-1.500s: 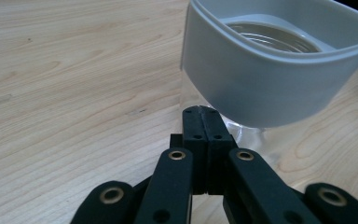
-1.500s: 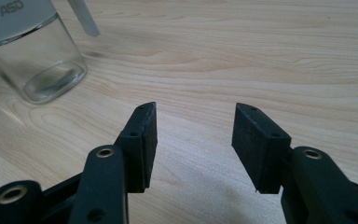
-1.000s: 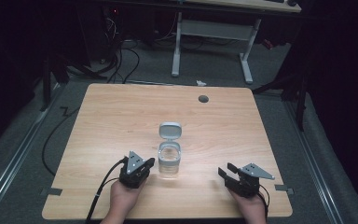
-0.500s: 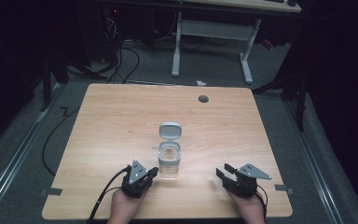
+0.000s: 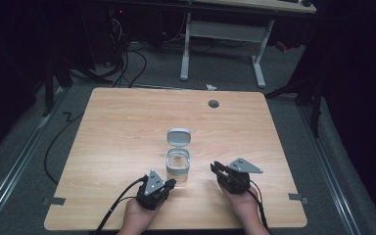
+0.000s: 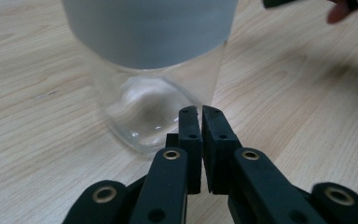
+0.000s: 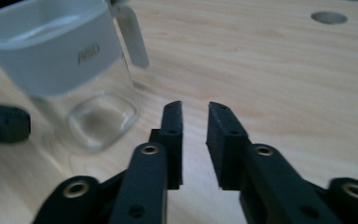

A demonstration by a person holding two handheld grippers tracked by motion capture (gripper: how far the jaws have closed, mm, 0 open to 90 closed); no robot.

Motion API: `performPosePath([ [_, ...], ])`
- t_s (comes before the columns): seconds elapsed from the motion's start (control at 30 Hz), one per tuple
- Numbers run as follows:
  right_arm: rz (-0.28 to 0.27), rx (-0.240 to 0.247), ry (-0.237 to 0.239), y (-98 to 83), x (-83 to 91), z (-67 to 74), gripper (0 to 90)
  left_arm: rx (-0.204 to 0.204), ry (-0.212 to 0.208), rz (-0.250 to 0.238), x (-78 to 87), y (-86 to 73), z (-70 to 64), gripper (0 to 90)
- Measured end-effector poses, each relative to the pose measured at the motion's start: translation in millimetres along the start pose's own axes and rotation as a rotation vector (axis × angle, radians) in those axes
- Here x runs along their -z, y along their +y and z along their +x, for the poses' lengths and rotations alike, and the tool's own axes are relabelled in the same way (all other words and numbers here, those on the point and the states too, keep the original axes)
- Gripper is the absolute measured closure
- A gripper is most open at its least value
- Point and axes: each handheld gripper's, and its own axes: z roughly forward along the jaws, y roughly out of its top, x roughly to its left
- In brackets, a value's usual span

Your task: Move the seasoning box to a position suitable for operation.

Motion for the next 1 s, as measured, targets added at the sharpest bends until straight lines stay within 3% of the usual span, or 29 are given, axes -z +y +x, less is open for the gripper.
performPosePath([
  [0.07,-0.003,0.008,0.001,14.3,-11.4,1.1,89.2,0.018,-0.007,-0.002,-1.0,1.7,-2.3,87.9],
  [0.2,-0.011,0.002,-0.007,31.7,-24.0,1.1,90.0,0.004,0.0,-0.003,-3.2,0.3,-2.8,90.0],
  [0.43,-0.022,0.027,-0.023,55.6,-38.6,4.8,90.0,0.018,0.004,-0.023,-3.3,-1.8,-2.6,90.0],
  [0.53,-0.026,0.039,-0.025,63.0,-43.6,7.5,89.9,0.003,0.006,-0.038,-1.7,-3.4,-4.7,90.0],
  [0.83,-0.042,0.045,-0.016,77.4,-49.4,12.2,89.8,0.037,0.02,-0.05,-1.8,-1.0,-1.8,90.0],
  [1.0,-0.051,0.052,-0.009,82.9,-52.2,14.8,89.8,0.057,0.024,-0.018,-3.8,0.4,0.9,90.0],
])
